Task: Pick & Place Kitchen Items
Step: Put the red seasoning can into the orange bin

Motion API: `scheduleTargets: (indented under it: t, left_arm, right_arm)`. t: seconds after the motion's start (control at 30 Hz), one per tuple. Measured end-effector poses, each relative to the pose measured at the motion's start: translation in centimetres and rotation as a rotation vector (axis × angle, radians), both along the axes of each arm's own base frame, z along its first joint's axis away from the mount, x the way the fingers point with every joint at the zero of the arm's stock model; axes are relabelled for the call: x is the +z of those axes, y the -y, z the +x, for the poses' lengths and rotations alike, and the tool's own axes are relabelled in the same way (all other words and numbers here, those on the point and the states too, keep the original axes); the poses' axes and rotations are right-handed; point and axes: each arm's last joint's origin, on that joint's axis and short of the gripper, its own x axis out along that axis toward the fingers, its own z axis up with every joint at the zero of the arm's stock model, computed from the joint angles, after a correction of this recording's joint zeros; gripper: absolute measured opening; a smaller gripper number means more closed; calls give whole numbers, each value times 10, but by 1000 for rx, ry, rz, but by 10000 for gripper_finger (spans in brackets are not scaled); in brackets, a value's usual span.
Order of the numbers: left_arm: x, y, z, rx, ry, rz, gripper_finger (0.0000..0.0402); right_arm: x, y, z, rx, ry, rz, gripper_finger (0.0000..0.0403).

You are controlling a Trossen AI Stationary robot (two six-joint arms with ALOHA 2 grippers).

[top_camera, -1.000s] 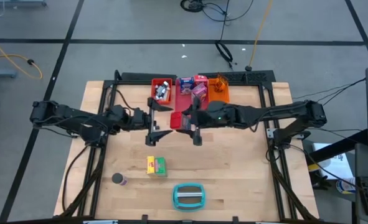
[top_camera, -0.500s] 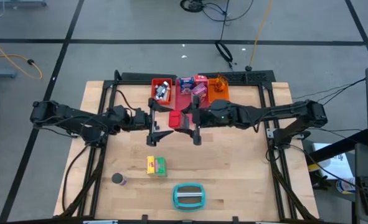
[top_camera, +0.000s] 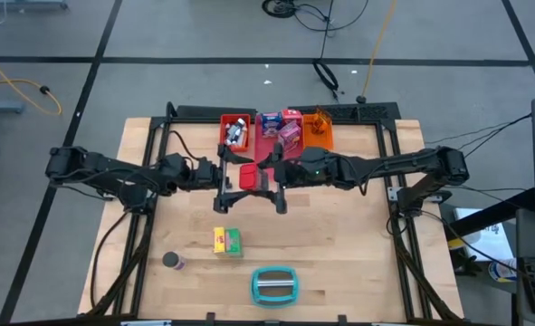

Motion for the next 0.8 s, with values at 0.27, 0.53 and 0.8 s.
scheduleTargets:
  t: [0.27,0.53,0.8]
  left_arm:
    - [-2,0,1,1,-5,-4,339]
    - [-2,0,1,-9,-6,2,284]
    - [-2,0,2,-9,-9,3,284]
  right_arm:
    - [0,2,0,-6,-4,4,287]
    - [-1,4,0,-19,-15,-1,289]
    - [-2,6,-1,-20,-25,0,316]
